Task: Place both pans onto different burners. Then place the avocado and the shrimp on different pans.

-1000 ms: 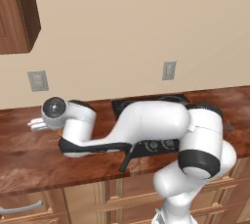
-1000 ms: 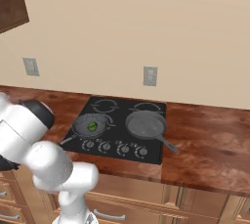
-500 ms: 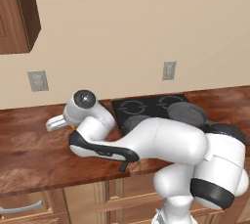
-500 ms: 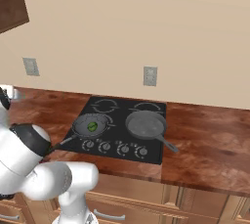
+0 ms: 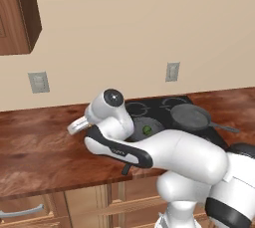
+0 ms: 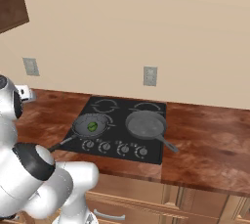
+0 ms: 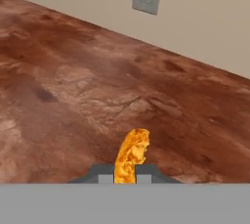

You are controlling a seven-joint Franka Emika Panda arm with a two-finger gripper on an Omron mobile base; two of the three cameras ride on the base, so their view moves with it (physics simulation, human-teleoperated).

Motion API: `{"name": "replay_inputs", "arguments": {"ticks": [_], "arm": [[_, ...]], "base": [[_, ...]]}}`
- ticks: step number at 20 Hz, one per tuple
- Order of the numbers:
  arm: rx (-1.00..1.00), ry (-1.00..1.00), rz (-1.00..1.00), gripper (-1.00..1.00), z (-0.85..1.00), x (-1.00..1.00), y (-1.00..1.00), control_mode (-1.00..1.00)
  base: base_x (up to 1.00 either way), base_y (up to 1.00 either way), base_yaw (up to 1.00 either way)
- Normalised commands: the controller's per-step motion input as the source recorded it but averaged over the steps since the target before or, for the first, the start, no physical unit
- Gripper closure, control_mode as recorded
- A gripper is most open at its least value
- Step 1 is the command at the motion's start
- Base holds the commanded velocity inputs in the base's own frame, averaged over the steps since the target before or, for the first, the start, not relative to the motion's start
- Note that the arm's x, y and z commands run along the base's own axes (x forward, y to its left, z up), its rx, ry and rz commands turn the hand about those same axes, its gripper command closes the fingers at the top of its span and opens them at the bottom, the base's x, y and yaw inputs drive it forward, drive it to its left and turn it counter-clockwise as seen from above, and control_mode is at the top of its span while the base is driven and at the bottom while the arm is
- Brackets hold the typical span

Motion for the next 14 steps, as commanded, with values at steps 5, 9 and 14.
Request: {"name": "replay_inputs", "arguments": {"ticks": [5, 9, 14], "arm": [[-0.11, 0.0, 0.0, 1.0, 0.11, 0.0, -0.38, -1.0], [-0.1, 0.0, 0.0, 1.0, 0.07, 0.0, -0.36, -1.0], [-0.07, 0.01, -0.01, 1.0, 0.0, 0.0, -0.42, -1.0]], "base": [[0.0, 0.0, 0.0], [0.0, 0.0, 0.0], [0.0, 0.0, 0.0]]}}
